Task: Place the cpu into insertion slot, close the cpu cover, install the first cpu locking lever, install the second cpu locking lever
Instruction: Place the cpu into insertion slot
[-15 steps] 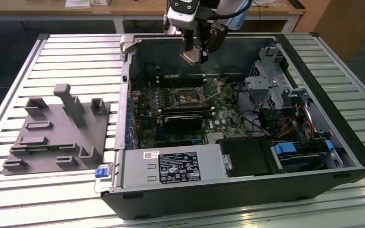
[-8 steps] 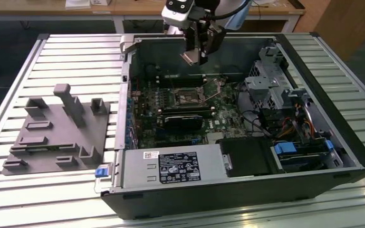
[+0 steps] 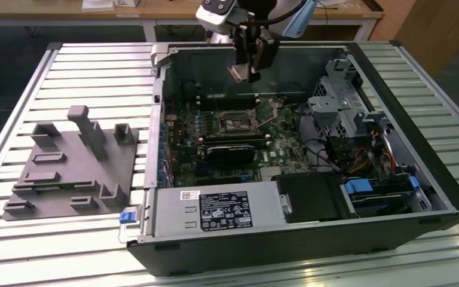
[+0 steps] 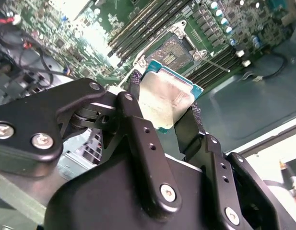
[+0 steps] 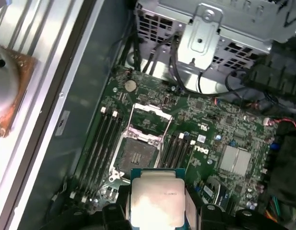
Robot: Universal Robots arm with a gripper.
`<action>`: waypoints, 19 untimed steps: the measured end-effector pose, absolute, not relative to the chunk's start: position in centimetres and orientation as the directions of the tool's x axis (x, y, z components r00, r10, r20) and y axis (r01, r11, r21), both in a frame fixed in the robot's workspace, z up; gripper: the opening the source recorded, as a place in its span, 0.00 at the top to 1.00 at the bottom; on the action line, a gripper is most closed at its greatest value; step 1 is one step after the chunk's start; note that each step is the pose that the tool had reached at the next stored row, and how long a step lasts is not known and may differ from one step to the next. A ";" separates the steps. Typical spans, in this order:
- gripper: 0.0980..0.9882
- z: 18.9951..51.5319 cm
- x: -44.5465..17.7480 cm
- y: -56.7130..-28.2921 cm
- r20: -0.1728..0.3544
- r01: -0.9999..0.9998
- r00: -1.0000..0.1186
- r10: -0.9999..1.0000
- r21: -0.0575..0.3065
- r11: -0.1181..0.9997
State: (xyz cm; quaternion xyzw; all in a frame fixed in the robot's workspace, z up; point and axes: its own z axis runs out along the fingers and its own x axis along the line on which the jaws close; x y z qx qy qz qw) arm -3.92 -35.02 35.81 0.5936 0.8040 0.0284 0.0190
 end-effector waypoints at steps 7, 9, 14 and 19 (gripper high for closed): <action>0.51 35.5 -3.9 -35.0 0.003 0.977 -0.201 0.980 0.068 0.200; 0.51 35.3 -3.9 -35.0 0.003 0.978 -0.199 0.980 0.068 0.199; 0.51 34.5 -3.9 -35.0 0.002 0.980 -0.190 0.982 0.068 0.190; 0.51 33.9 -3.9 -35.0 0.001 0.989 -0.135 0.991 0.068 0.134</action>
